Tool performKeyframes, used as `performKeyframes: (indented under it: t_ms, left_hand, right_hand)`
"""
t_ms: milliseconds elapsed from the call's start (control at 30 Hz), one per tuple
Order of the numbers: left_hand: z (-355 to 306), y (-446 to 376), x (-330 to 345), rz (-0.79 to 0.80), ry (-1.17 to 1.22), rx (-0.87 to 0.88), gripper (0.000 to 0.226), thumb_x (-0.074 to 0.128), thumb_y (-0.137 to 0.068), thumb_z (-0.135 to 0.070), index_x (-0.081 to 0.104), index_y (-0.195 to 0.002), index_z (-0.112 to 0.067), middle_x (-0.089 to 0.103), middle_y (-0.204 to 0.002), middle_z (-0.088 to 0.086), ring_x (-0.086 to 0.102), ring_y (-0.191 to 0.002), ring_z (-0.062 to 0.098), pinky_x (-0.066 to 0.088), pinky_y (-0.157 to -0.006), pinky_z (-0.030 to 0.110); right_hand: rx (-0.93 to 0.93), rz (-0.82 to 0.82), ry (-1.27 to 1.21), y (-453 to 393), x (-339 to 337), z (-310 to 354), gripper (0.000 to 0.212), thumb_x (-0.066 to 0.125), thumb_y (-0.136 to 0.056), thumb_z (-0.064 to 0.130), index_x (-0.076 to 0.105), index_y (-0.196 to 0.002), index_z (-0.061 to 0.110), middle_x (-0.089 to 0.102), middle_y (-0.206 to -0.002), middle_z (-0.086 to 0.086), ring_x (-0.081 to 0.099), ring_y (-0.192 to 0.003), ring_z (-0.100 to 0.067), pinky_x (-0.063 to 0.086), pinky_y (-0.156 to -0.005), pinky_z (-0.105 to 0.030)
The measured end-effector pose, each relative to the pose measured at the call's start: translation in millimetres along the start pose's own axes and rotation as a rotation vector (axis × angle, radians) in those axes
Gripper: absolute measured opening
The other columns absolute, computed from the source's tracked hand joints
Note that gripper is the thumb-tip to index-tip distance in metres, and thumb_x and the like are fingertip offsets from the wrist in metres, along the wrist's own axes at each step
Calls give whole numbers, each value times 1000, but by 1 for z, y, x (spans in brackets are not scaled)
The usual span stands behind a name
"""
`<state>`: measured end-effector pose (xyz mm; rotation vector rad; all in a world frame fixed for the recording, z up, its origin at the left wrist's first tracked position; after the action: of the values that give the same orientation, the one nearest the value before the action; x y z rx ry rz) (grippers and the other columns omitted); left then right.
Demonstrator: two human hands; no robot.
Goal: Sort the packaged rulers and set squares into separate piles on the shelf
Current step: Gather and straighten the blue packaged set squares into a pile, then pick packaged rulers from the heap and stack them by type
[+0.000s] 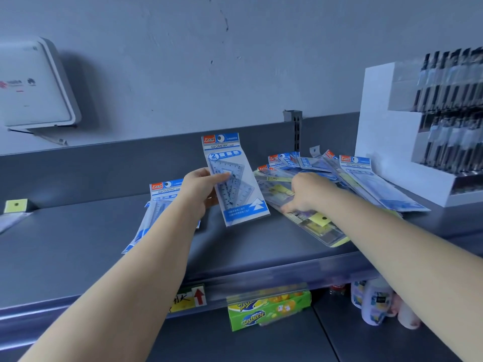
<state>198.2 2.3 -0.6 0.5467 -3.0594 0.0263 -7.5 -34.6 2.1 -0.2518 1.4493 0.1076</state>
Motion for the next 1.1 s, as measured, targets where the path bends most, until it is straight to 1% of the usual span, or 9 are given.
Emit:
performKeyframes:
  t_ms: [133,233,333,433,600,700,800,900,1100]
  left_hand:
    - [-2,0,-8,13,-8,-5,18,71,-81,-15,60,-95,-11,69,-91,2,68,-81,20,57,-71,36]
    - [-3,-2,-15,15,-26,-10,22,72,-81,-16,61,-99,-10,70,-94,3,68,-86,22,56,-78,39]
    - [-5,-1,-23,31,-22,-15,16,71,-81,-14,61,-93,-12,69,-90,2,67,-80,19,56,-66,34]
    - [-8,0,-32,44,-33,3,12,71,-81,-13,61,-89,-13,70,-91,3,68,-79,19,55,-64,32]
    - [-14,3,-55,35,-52,15,18,70,-82,-13,62,-97,-9,70,-95,5,67,-83,21,55,-69,32]
    - [-16,3,-74,17,-84,10,14,70,-82,-14,61,-92,-11,69,-93,4,67,-83,21,56,-75,36]
    - [-17,1,-94,0,-114,0,11,70,-83,-15,60,-88,-12,68,-88,1,66,-79,18,55,-67,33]
    - [-14,1,-111,-7,-195,-15,10,70,-83,-12,61,-86,-13,69,-84,2,66,-72,16,54,-59,29]
    - [-15,-5,-130,-82,-563,79,20,68,-80,-6,54,-66,-12,55,-72,5,50,-62,17,45,-57,26]
  right_hand:
    - [34,1,-46,-2,0,-3,38,73,-73,41,53,-66,10,50,-62,-1,59,-71,-25,42,-61,-27]
    - [77,-95,-117,-5,-4,-11,29,71,-75,26,50,-62,12,46,-58,-2,50,-61,-24,37,-53,-25]
    - [94,-184,-206,-9,-10,-16,9,64,-81,14,66,-76,7,68,-80,-9,62,-71,-24,54,-68,-34]
    - [89,-202,-273,-8,-13,-14,14,59,-81,9,70,-83,0,71,-91,-16,65,-74,-26,55,-78,-42]
    - [-10,-211,-467,10,-33,15,24,55,-83,8,60,-60,12,72,-80,-9,49,-56,-13,38,-52,-21]
    - [-46,-273,-628,17,-43,33,26,58,-83,8,54,-59,15,61,-65,1,54,-60,-4,39,-56,-16]
    - [-39,-264,-788,15,-36,43,25,59,-86,8,53,-62,13,59,-66,-3,63,-75,-25,51,-75,-31]
    - [-28,-260,-913,16,-30,51,23,63,-85,7,56,-63,13,60,-68,-2,64,-78,-26,54,-84,-41]
    - [-56,-278,-1230,25,-29,78,15,62,-88,10,59,-74,12,65,-80,-6,67,-66,-11,54,-81,-26]
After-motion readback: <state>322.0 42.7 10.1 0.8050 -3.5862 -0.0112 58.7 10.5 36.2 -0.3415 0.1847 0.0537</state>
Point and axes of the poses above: each hand's wrist, its own y-axis away from the middle knuckle, its own x-axis out of the palm, z = x × y, the point moved 7 cm from there along -y, towards the middle knuckle
